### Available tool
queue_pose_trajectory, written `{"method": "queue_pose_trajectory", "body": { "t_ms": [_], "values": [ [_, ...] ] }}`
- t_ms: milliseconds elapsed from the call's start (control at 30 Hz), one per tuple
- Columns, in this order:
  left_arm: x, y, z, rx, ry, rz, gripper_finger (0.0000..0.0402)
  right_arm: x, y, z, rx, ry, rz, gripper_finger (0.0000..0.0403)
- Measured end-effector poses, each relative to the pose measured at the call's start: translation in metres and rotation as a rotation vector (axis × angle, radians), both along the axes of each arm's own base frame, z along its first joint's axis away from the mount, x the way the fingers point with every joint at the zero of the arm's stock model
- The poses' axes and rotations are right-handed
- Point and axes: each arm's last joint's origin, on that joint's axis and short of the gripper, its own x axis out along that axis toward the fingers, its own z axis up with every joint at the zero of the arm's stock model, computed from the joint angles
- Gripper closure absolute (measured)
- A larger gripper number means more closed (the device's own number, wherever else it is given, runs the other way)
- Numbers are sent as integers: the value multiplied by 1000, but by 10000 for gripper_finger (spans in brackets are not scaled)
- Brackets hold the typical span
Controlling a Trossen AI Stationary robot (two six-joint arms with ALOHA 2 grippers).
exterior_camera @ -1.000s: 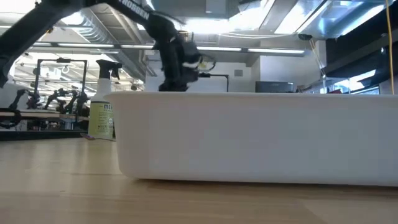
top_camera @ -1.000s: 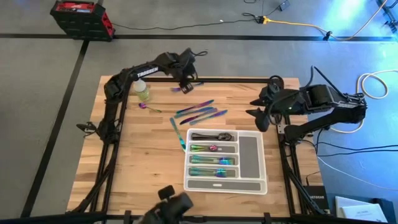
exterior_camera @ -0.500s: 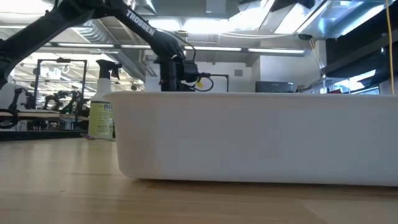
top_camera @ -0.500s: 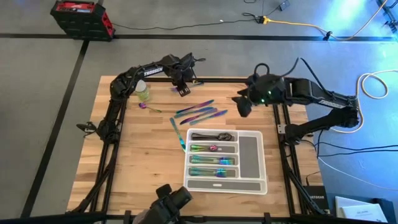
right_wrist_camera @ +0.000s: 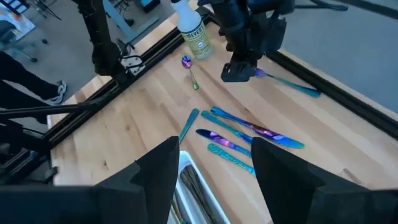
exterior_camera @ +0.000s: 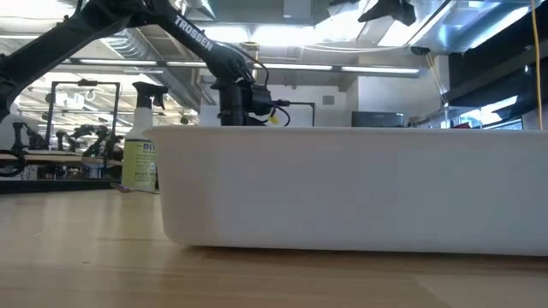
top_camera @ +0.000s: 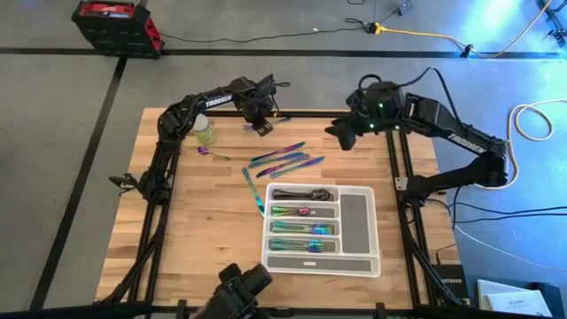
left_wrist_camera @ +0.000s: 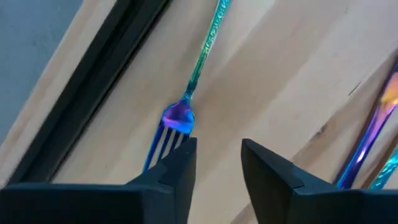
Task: Sort silverware
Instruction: Put the purple fork into the white silverware tray
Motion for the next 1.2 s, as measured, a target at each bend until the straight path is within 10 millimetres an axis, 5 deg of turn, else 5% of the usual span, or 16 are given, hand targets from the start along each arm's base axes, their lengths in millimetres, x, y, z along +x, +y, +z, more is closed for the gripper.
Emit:
{"method": "queue_pose_trajectory", "body": {
  "t_ms": [300,600,933,1200],
  "values": [
    [9,16,4,197,-63,-122,227,0,0,0,31,-12,58,217],
    [-9,25,-22,54,37,-203,247,-1,0,0,32,-11,64,217],
    [6,18,-23,84,-14,-258,249,-2,1,-2,41,13,64,217],
    [12,21,-41,103,1,-204,249,-2,1,-2,43,16,64,217]
  ]
}}
